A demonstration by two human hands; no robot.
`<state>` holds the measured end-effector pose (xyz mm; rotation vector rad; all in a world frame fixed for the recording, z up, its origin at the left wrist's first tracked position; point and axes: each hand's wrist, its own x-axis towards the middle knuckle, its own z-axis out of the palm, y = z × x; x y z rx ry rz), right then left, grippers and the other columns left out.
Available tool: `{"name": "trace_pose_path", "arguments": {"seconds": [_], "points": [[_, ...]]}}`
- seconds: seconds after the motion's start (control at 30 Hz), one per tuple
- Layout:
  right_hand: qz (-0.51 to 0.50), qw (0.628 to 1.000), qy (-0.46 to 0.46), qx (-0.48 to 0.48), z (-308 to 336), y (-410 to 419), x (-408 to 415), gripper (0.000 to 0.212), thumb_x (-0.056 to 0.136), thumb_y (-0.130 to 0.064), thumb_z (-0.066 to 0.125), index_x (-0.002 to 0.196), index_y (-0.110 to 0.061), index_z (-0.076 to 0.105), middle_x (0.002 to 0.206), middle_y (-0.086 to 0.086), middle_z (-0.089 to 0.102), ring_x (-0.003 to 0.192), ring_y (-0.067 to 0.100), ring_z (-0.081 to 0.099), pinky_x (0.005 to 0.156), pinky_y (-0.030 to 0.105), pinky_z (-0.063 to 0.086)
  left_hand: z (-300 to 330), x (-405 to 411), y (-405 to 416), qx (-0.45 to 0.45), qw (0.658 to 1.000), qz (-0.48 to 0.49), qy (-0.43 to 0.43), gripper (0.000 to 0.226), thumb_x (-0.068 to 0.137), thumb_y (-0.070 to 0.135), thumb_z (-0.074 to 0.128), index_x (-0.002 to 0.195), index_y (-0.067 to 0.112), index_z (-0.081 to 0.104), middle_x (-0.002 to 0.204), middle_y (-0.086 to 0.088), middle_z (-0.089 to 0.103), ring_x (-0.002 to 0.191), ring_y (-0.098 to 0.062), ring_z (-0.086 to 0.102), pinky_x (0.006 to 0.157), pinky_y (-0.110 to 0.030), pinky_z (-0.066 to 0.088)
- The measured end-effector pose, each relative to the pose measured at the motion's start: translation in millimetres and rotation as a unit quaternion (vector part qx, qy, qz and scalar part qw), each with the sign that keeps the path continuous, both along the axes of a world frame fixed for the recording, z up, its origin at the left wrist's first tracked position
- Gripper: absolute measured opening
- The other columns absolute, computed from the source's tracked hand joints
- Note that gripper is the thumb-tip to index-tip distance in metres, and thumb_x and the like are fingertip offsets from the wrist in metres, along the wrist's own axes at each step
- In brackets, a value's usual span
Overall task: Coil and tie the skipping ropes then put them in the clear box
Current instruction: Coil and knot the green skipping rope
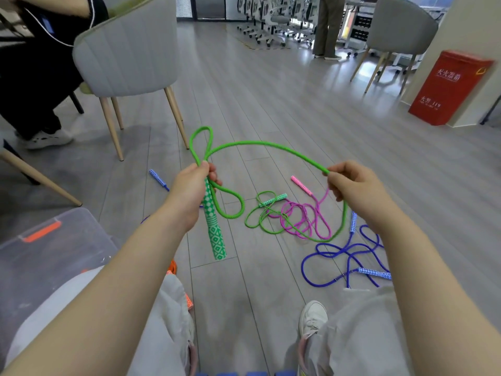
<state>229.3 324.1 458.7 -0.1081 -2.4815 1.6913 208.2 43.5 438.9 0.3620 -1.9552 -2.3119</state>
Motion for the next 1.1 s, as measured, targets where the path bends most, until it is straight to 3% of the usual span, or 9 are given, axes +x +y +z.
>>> {"name": "trace_pose_path", "arguments": {"seconds": [0.23,0.4,0.5,0.67,0.83,0.97,1.03,1.1], "points": [[0.072,0.996,0.026,-0.039,-11,-56,8,0.014,0.093,-0.004,0.059,0.087,-0.016,0.063,0.067,-0.001,0.065,0.05,0.0,0.051,0.053,0.017,0.041,-3,16,27,-0.038,0.993,-0.105,-0.029,0.028,0.102,0.015,0.038,0.085,0.01,0.059,0.064,0.0,0.052,0.066,-0.017,0.057,0.081,-0.035,0.046],[0.094,0.995,0.021,0.024,-25,-73,10,0.017,0.09,-0.015,0.065,0.08,-0.028,0.066,0.066,-0.006,0.07,0.068,0.019,0.061,0.069,0.041,0.051,-2,25,37,-0.073,0.984,-0.155,-0.04,0.017,0.087,0.018,0.05,0.092,0.007,0.062,0.074,0.002,0.059,0.082,-0.02,0.062,0.097,-0.042,0.049],[0.103,0.993,0.016,0.053,-30,-81,14,0.013,0.089,-0.017,0.065,0.081,-0.027,0.068,0.069,-0.003,0.072,0.07,0.028,0.066,0.072,0.046,0.055,-3,29,36,-0.112,0.977,-0.177,-0.037,0.03,0.071,0.031,0.059,0.097,0.017,0.066,0.084,-0.001,0.066,0.097,-0.024,0.065,0.101,-0.047,0.047],[0.131,0.982,0.025,0.13,-32,-86,22,0.009,0.09,-0.018,0.063,0.088,-0.019,0.071,0.067,-0.008,0.068,0.057,-0.001,0.057,0.062,0.02,0.047,-8,30,37,-0.175,0.968,-0.178,0.014,0.021,0.09,0.04,0.063,0.097,0.021,0.062,0.085,0.005,0.065,0.089,-0.015,0.064,0.098,-0.046,0.049],[0.14,0.976,0.029,0.162,-31,-87,23,0.009,0.091,-0.021,0.062,0.093,-0.019,0.071,0.075,-0.006,0.071,0.068,0.004,0.062,0.069,0.025,0.051,-8,31,38,-0.254,0.956,-0.145,0.02,0.024,0.098,0.036,0.052,0.101,0.014,0.062,0.096,-0.008,0.067,0.099,-0.025,0.064,0.096,-0.046,0.049],[0.186,0.973,-0.027,0.133,-29,-78,18,0.009,0.091,-0.028,0.064,0.095,-0.02,0.066,0.071,0.0,0.067,0.063,0.014,0.058,0.066,0.036,0.051,-5,30,39,-0.182,0.974,-0.133,0.01,0.023,0.102,0.028,0.045,0.097,0.012,0.061,0.088,-0.001,0.064,0.089,-0.018,0.063,0.097,-0.043,0.051],[0.226,0.967,-0.079,0.089,-25,-65,15,0.013,0.09,-0.028,0.066,0.092,-0.015,0.066,0.065,-0.002,0.058,0.062,0.013,0.053,0.063,0.032,0.048,-1,26,35,-0.091,0.987,-0.131,0.008,0.023,0.104,0.023,0.042,0.096,0.01,0.06,0.095,-0.001,0.07,0.089,-0.016,0.066,0.093,-0.038,0.053],[0.227,0.965,-0.106,0.074,-22,-46,12,0.019,0.091,-0.026,0.065,0.092,-0.007,0.067,0.067,0.0,0.056,0.065,0.015,0.051,0.067,0.029,0.045,3,19,28,0.015,0.993,-0.116,-0.003,0.025,0.104,0.02,0.04,0.089,0.01,0.057,0.088,-0.002,0.072,0.083,-0.016,0.067,0.087,-0.036,0.055]]}}
